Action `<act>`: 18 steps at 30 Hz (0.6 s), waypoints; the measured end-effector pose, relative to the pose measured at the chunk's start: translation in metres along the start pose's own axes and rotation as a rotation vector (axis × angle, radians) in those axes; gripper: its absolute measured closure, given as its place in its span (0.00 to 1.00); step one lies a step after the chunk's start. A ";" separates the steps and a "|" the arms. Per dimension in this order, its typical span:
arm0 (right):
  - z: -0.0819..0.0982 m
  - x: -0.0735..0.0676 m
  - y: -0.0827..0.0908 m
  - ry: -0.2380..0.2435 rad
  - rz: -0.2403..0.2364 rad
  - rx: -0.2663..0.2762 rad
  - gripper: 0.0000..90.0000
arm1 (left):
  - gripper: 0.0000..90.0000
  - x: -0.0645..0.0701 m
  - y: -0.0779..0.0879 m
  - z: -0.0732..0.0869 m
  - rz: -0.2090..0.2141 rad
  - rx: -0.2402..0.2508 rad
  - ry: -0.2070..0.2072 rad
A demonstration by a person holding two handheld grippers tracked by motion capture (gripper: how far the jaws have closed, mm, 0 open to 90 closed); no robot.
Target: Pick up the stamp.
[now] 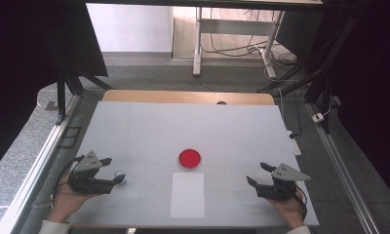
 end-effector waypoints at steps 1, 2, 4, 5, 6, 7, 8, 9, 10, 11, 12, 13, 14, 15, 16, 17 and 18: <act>0.000 0.000 0.000 0.000 0.000 0.000 0.27 | 0.26 0.000 0.000 -0.001 0.008 0.002 -0.005; 0.000 0.000 0.000 0.001 -0.001 0.000 0.27 | 0.27 -0.001 0.000 -0.001 0.015 0.001 -0.013; 0.000 -0.001 -0.001 0.001 -0.001 -0.003 0.27 | 0.29 -0.003 0.000 -0.002 0.026 -0.008 -0.028; 0.000 -0.001 -0.001 0.001 -0.001 -0.003 0.27 | 0.29 -0.004 -0.001 -0.003 0.030 -0.013 -0.033; 0.000 0.000 -0.001 0.001 -0.001 -0.003 0.27 | 0.29 -0.005 -0.002 -0.003 0.033 -0.020 -0.043; 0.000 0.000 0.000 0.001 0.000 -0.002 0.27 | 0.29 -0.007 -0.005 -0.003 0.041 -0.039 -0.059; 0.000 0.000 -0.001 0.001 0.000 -0.003 0.27 | 0.30 -0.008 -0.008 -0.002 0.042 -0.049 -0.065; 0.000 0.000 0.000 -0.002 0.001 -0.004 0.27 | 0.30 -0.008 -0.008 -0.002 0.042 -0.049 -0.065; 0.000 0.000 0.000 -0.002 0.001 -0.004 0.27 | 0.30 -0.009 -0.010 -0.001 0.038 -0.060 -0.071; 0.000 0.000 -0.001 -0.003 0.001 -0.004 0.27 | 0.30 -0.010 -0.012 0.000 0.034 -0.068 -0.075; 0.000 0.000 -0.001 -0.004 0.000 -0.003 0.27 | 0.30 -0.011 -0.014 0.001 0.037 -0.075 -0.079; 0.000 0.000 -0.001 -0.002 0.000 -0.002 0.27 | 0.31 -0.011 -0.015 0.002 0.036 -0.078 -0.076; 0.000 0.000 -0.001 -0.002 0.000 -0.002 0.27 | 0.31 -0.011 -0.016 0.004 0.039 -0.083 -0.079; 0.001 0.000 -0.001 -0.003 -0.001 -0.003 0.27 | 0.31 -0.011 -0.017 0.006 0.038 -0.087 -0.082; 0.001 0.000 -0.001 -0.002 0.000 -0.004 0.27 | 0.32 -0.011 -0.018 0.007 0.038 -0.092 -0.084; 0.001 0.000 -0.001 -0.001 0.001 -0.008 0.27 | 0.32 -0.010 -0.019 0.008 0.039 -0.094 -0.085; 0.001 0.000 -0.002 0.000 0.000 -0.008 0.27 | 0.34 -0.010 -0.020 0.010 0.046 -0.096 -0.086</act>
Point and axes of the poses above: each handheld gripper's, and its own axes: y roughly backward along the jaws, z roughly out of its underside, x roughly to its right, the point moved 9 cm from there along -y, roughly forward along the jaws, and after that the axes turned 9 degrees about -z, right-handed, at the moved point
